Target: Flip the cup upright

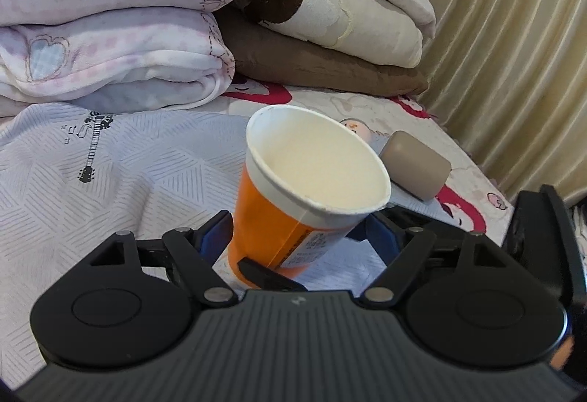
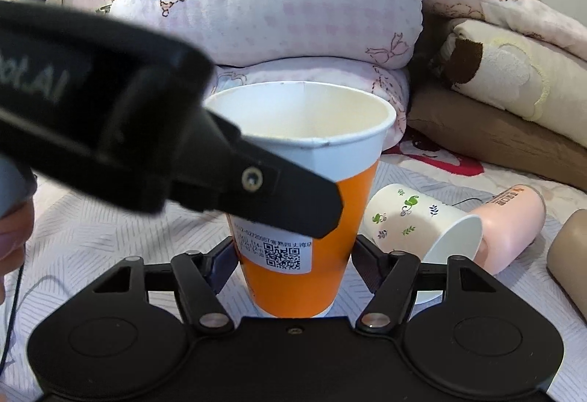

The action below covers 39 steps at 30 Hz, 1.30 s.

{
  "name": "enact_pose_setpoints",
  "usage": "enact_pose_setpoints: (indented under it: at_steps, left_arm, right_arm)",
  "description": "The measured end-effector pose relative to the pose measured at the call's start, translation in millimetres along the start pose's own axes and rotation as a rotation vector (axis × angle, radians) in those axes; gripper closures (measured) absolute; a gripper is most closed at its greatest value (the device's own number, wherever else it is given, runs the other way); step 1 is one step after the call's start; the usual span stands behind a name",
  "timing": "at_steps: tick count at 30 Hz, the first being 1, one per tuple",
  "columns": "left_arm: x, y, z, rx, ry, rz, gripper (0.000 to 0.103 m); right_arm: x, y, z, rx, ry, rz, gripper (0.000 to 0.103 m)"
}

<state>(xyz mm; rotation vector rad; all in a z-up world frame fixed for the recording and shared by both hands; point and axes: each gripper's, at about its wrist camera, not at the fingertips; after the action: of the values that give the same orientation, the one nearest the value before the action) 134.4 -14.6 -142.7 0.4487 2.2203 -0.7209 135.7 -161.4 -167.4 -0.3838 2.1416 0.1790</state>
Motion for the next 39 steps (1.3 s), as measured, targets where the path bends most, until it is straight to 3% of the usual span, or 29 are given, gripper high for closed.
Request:
enact_pose_setpoints:
  at_steps: [3, 13, 16, 19, 22, 26, 34, 39]
  left_arm:
    - [-0.2, -2.8, -0.7, -0.029, 0.006, 0.009, 0.023]
    - [6.5, -16.8, -18.2, -0.115, 0.037, 0.031, 0.022]
    - [13.8, -22.3, -28.3, -0.128, 0.038, 0.003, 0.022]
    - [17.9, -33.2, -38.1, -0.206, 0.045, 0.023, 0.022]
    - [13.6, -39.7, -49.2, -0.196, 0.071, -0.017, 0.022]
    - [5.8, -59.5, -65.0, -0.257, 0.093, -0.003, 0.022]
    - [-9.8, -85.1, -97.0, -0.403, 0.172, -0.019, 0.021]
    - [-14.8, -87.4, -112.7, -0.431, 0.199, -0.066, 0.021]
  right_arm:
    - [-0.7, 4.0, -3.8, 0.019, -0.013, -0.051, 0.026]
    - [2.3, -2.5, -29.4, 0.010, -0.028, -0.008, 0.024]
    - [10.4, -3.0, -49.8, -0.023, -0.039, -0.010, 0.024]
    - [22.0, -6.9, -70.7, -0.040, -0.019, 0.003, 0.024]
    - [29.2, -13.5, -91.8, -0.056, 0.005, 0.026, 0.024]
    - [31.4, -24.0, -121.0, -0.044, 0.005, 0.042, 0.024]
    - [7.4, -42.9, -174.3, 0.045, 0.029, 0.026, 0.024]
    - [-18.3, -43.4, -204.4, 0.074, 0.005, 0.018, 0.024]
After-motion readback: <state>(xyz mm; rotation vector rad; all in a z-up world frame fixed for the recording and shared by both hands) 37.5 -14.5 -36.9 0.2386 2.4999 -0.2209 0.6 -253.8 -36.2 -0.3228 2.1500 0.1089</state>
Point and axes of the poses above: each gripper's, at about its wrist camera, not at the fingertips, and z roughly the way its jaws point, y to its left, x to its underside, and after that the axes turned 1 degree about -x, right-handed
